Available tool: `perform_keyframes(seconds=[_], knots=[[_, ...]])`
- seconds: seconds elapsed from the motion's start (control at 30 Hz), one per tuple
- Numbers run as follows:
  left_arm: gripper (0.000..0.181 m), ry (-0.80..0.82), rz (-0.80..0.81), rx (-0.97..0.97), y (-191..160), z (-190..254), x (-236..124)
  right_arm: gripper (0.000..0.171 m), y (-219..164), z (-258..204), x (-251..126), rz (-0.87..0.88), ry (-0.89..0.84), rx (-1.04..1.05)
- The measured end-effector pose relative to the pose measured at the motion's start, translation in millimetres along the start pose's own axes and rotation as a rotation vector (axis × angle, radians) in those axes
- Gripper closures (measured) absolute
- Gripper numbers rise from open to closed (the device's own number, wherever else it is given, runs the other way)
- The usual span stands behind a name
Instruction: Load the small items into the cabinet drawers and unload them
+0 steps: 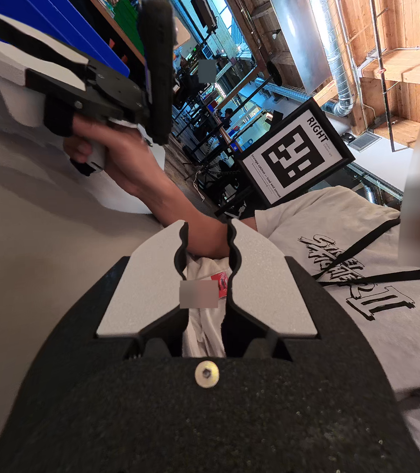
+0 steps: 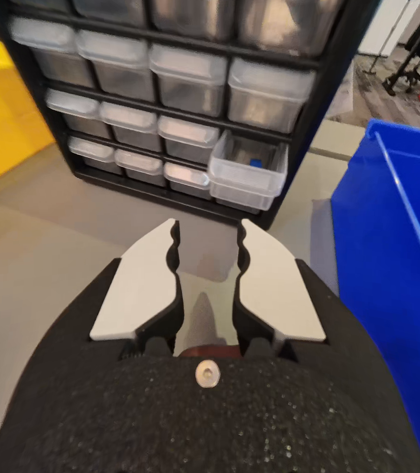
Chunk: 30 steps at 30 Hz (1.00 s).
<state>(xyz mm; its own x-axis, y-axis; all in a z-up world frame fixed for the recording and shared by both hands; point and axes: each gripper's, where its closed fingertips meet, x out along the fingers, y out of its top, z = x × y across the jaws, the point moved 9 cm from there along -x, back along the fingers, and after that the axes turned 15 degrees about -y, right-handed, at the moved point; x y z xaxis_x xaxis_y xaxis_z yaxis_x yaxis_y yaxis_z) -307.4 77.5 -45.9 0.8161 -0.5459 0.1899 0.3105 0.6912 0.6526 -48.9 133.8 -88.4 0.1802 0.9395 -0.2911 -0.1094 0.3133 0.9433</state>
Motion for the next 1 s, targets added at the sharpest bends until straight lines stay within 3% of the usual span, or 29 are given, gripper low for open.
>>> perform_keyframes(seconds=[0.1, 0.47, 0.67, 0.73, 0.83, 0.93, 1.0], knots=[[0.153, 0.001, 0.002, -0.002, -2, 0, -1, 0.144, 8, -6, -1, 0.071, 0.005, -0.050], [0.153, 0.009, 0.019, -0.009, -4, 0, -5, 0.140, 23, 7, 59, -0.010, -0.029, -0.114], [0.153, 0.084, -0.011, -0.010, -8, -6, -1, 0.138, 21, 17, 70, -0.038, 0.030, -0.166], [0.153, 0.177, -0.017, 0.002, -10, -10, 1, 0.138, 18, 20, 67, -0.045, 0.056, -0.209], [0.151, 0.453, 0.029, 0.067, -11, -17, -1, 0.135, 13, 26, 53, -0.086, 0.134, -0.225], [0.149, 0.753, 0.093, 0.164, -17, -15, -5, 0.135, 5, 35, 18, -0.051, 0.183, -0.228], [0.149, 0.857, 0.165, 0.221, -24, -8, -7, 0.135, 0, 39, -19, -0.024, 0.226, -0.140]])
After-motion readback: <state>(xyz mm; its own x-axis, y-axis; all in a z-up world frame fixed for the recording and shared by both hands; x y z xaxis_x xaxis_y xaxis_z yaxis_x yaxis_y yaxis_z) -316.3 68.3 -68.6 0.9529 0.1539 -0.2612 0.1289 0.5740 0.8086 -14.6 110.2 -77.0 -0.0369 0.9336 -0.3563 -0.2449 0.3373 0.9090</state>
